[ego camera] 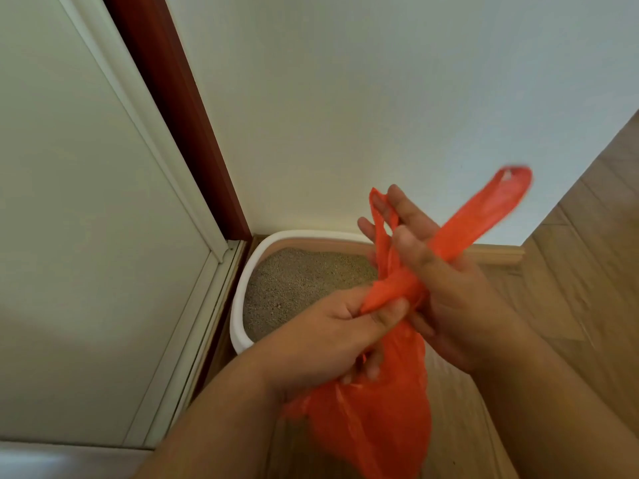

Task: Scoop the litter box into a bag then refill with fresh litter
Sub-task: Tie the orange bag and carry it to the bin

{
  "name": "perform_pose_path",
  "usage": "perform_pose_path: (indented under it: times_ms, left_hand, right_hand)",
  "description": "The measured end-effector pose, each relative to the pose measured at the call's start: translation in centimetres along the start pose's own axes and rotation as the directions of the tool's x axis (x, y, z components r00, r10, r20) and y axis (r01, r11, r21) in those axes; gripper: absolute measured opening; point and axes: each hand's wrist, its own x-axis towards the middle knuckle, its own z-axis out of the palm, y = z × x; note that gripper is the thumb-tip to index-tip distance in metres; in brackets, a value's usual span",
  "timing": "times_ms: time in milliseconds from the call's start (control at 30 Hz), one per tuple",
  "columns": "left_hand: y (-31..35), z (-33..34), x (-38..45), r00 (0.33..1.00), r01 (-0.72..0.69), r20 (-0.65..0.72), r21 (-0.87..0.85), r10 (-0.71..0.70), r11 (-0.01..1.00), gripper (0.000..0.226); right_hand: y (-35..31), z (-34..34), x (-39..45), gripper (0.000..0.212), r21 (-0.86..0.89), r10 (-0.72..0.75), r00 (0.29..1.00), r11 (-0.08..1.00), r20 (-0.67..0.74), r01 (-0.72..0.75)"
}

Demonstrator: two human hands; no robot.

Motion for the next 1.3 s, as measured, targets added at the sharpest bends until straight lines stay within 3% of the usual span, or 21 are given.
perform_pose_path:
  times_ms: [133,233,300,433,533,600,667,767,900,1000,1167,1300]
  left_hand:
    - [0.0,-0.1,0.3,0.972,-0.045,-0.228,0.044,0.054,0.998,0.041]
    - [0.2,-0.5,0.3,0.943,-0.137,-0.323,-0.163,0.078,0.977,0.036]
    - [0.4,-0.7,0.1,0.943,-0.165,-0.326,-0.307,0.059,0.937,0.033]
    - [0.8,-1.2,0.0,0.936,-0.208,-0.345,-0.381,0.070,0.901,0.034]
    - [0.8,-2.0,0.1,0.930,-0.202,-0.360,-0.328,0.075,0.923,0.034]
    - [0.5,-2.4,0.2,0.916,-0.166,-0.400,-0.288,0.039,0.943,0.035]
    - [0.4,-2.7,0.2,0.902,-0.151,-0.431,-0.327,-0.005,0.933,0.037]
    - [0.4,-3.3,0.1,0.908,-0.188,-0.419,-0.411,-0.002,0.892,0.038]
    - [0.3,-3.6,0.1,0.918,-0.228,-0.395,-0.462,0.032,0.857,0.034]
    - [0.7,-3.2,-0.3,0.904,-0.324,-0.414,-0.505,0.105,0.800,0.034]
    - [0.9,-2.8,-0.6,0.841,-0.416,-0.512,-0.408,0.174,0.812,0.047]
    - [0.5,-3.3,-0.5,0.885,-0.347,-0.455,-0.510,0.095,0.787,0.046]
  right_hand:
    - [-0.1,-0.5,0.2,0.115,-0.139,0.009,0.998,0.990,0.063,0.000]
    - [-0.9,-1.0,0.2,0.103,-0.194,0.113,0.983,0.977,0.145,-0.084]
    - [-0.9,-0.9,0.0,0.082,-0.254,0.193,0.946,0.959,0.260,-0.126]
    - [-0.1,-0.6,0.0,0.077,-0.237,0.214,0.971,0.954,0.107,-0.184]
    - [0.2,-0.7,-0.1,0.036,-0.252,0.260,0.956,0.942,0.132,-0.222]
    - [0.2,-0.5,-0.3,0.029,-0.211,0.248,0.965,0.951,0.083,-0.226]
    - [-0.2,0.1,-0.2,0.027,-0.093,0.177,0.984,0.979,-0.028,-0.179]
    - [-0.9,0.2,0.3,0.026,0.173,0.137,0.956,0.981,-0.260,-0.094]
    - [-1.4,-0.2,0.4,0.020,0.363,0.152,0.921,0.932,-0.357,-0.013]
    - [-1.5,-0.9,0.6,0.019,0.344,0.146,0.909,0.939,-0.391,-0.003]
    - [-2.2,-2.6,0.9,0.026,0.398,0.136,0.924,0.917,-0.358,0.020]
    - [-2.8,-2.2,0.2,0.032,0.223,0.145,0.937,0.972,-0.318,-0.074]
